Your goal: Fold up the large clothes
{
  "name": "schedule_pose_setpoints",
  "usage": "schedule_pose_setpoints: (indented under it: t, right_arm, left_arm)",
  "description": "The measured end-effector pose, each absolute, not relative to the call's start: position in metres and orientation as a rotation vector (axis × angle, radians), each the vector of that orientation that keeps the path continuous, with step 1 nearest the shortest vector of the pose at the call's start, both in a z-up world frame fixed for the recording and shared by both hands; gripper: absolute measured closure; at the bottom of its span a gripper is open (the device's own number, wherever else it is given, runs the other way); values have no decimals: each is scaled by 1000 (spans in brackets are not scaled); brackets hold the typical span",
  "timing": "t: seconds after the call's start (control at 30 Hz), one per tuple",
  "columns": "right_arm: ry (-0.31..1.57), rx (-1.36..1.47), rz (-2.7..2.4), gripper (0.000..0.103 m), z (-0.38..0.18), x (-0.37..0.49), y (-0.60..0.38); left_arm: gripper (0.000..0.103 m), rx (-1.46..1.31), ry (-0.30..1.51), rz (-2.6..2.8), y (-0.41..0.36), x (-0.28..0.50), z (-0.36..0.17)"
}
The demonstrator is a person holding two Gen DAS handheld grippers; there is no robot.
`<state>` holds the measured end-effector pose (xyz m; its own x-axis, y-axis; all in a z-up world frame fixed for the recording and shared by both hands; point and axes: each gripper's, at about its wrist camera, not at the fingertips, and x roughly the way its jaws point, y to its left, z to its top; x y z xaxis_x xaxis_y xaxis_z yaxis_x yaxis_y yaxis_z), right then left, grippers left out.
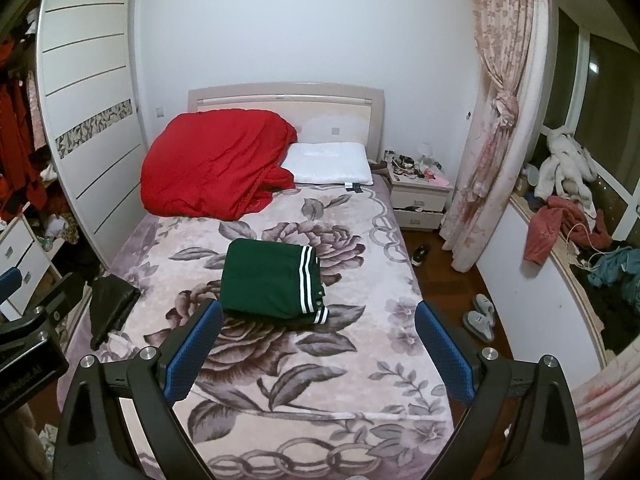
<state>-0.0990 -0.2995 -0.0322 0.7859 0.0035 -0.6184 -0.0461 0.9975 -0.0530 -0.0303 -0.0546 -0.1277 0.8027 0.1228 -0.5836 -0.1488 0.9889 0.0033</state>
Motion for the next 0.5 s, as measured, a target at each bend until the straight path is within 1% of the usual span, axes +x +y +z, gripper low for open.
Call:
schedule_pose_setpoints:
  t: [0.5]
  right_arm:
    - [665, -68, 30, 4, -32, -98, -297]
  left_arm:
    - [0, -40, 622, 152, -57, -32, -129]
